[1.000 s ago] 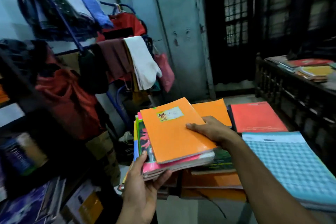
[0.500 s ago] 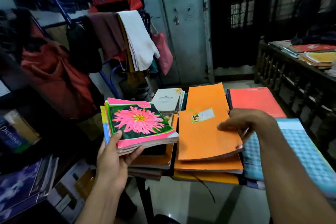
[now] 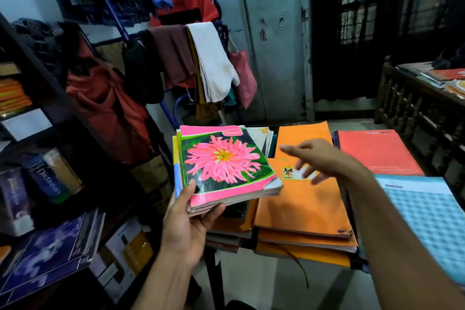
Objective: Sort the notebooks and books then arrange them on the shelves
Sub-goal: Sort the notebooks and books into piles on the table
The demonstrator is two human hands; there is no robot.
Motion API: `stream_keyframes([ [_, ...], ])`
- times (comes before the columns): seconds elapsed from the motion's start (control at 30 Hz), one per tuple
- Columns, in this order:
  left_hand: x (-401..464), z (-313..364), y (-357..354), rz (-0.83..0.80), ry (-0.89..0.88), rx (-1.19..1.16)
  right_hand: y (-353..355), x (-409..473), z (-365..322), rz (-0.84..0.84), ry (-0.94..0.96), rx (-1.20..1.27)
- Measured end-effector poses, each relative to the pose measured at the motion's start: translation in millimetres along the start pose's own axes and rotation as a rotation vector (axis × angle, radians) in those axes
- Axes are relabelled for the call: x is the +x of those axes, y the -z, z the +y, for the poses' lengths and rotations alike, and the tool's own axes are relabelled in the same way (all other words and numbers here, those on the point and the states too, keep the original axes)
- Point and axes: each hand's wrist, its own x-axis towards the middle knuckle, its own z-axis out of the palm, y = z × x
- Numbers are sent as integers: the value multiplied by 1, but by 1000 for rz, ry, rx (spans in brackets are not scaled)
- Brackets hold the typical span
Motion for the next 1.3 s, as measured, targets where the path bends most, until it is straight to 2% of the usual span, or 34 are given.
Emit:
stream_keyframes([
  [0.1, -4, -8, -8, -36, 31, 33, -45, 1, -5, -157, 59, 125],
  [0.2, -4, -13, -12, -72, 57, 80, -59, 14, 4, -133, 157, 243],
  [0.3, 4, -14, -15, -61, 82, 67, -49, 26, 17, -115, 132, 415],
  [0.43, 14, -26, -32, -68, 98, 85, -17, 38, 38, -21, 136, 349],
  [0.53, 23, -45, -57, -82, 131, 104, 42, 38, 65, 156, 142, 342],
  [0.63, 33, -62, -83, -103, 131, 111, 118, 41, 97, 398, 134, 245],
  [0.7, 38, -72, -99, -121, 109, 117, 160, 49, 123, 503, 59, 230],
  [0.77, 40, -79, -114, -144, 91, 109, 187, 64, 146, 565, -36, 95],
  [0.93, 49, -89, -139, -169, 105, 120, 182, 74, 176, 592, -396, -445],
  [0.97, 52, -91, -141, -169, 117, 128, 174, 73, 177, 652, -417, -548],
  [1.03, 58, -94, -141, -171, 139, 133, 154, 74, 162, 758, -305, -596],
  [1.07, 61, -96, -140, -168, 150, 130, 144, 77, 146, 697, -218, -497],
  [1.1, 63, -98, -140, -165, 163, 124, 132, 80, 128, 563, -145, -314],
  [1.17, 65, -102, -140, -149, 195, 95, 102, 80, 97, 213, -145, 19],
  [1.2, 66, -103, -139, -140, 217, 70, 88, 81, 89, 91, -159, 41],
  [1.23, 68, -104, -137, -134, 241, 38, 78, 83, 87, 30, -159, 18],
  [1.3, 72, -105, -134, -142, 253, 13, 66, 92, 97, 35, -132, 42],
])
